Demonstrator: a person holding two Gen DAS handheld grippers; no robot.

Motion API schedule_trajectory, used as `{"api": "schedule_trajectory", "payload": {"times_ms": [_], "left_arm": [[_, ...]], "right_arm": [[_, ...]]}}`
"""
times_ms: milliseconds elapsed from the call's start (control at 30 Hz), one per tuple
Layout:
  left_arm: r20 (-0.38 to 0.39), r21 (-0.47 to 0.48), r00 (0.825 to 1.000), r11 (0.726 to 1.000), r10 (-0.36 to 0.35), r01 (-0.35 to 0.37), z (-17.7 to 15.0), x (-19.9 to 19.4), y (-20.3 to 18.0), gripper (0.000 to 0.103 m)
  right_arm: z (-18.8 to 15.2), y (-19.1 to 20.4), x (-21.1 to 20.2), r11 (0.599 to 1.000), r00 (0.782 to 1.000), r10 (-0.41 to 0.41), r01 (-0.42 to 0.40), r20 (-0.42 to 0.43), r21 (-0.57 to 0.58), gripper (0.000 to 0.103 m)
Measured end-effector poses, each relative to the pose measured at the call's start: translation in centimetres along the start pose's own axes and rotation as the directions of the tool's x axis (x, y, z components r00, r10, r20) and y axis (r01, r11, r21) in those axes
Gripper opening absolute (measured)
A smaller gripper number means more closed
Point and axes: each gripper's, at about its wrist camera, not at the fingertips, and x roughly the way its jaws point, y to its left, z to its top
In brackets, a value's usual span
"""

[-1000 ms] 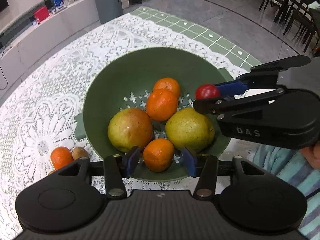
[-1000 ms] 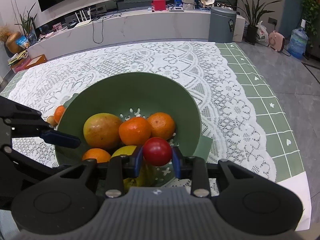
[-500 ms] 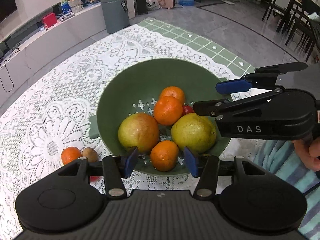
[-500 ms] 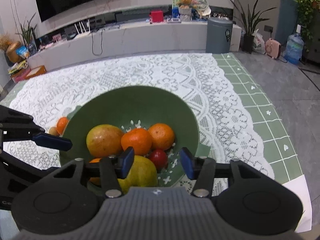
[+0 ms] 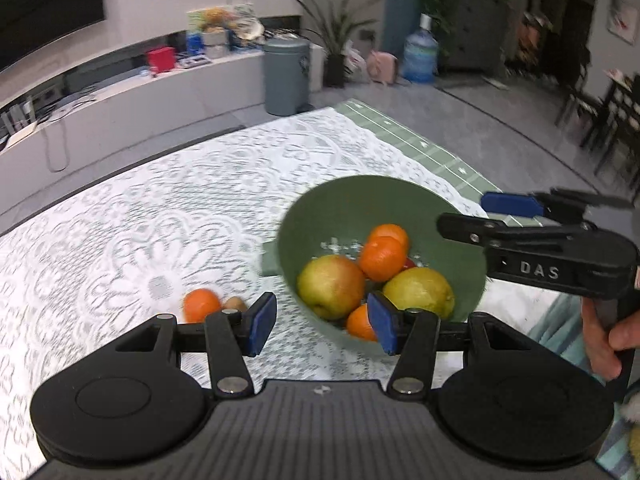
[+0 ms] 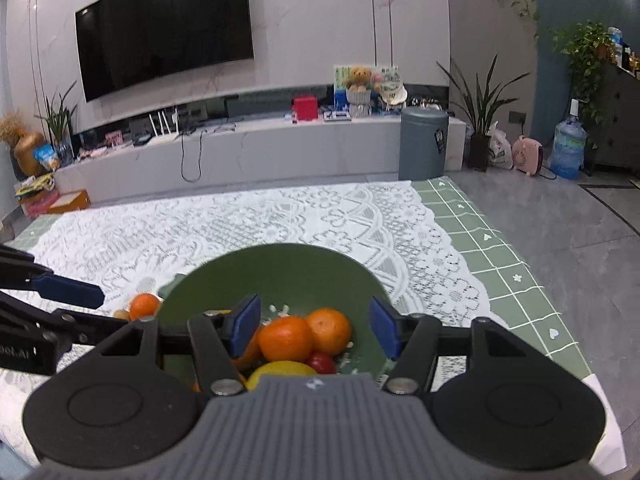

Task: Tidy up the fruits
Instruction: 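Withdraw both grippers from the colander toward the remaining fruits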

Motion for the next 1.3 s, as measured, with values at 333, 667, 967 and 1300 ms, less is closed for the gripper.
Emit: {"api": "schedule_trajectory", "payload": {"times_ms": [333,667,967,1300], "left_arm": [[0.114,-0.151,0.988,0.985,0.104,-0.087,-2.7,-3.8,4.2,0.062],[0.173,-0.287,0.962,0.945,0.211,-0.155,-6.7,-5.9,7.6,0.062],[0.186,-0.266,0.942,0.937,0.280,-0.226,-8.8,-4.6,8.1,0.062],[0.140,-0.259,0.962,0.946,0.236,-0.195,-10.0,-1.5,9.9,0.060]], "right_arm": [[-1.8,4.0,-2.3,0.996,0.995,0.046,-0.052,0.086,0.068,0.060],[-4.7,10.5,-2.6,0.994,0.990,0.105,-0.106,0.094,0.004,0.063],[-6.7,14.0,-0.6,0.991,0.991,0.091,-0.081,0.096,-0.104,0.065],[-7.8,15.4,2.7,0.983,0.996,0.083,-0.076,0.035,-0.169,0.067]]}}
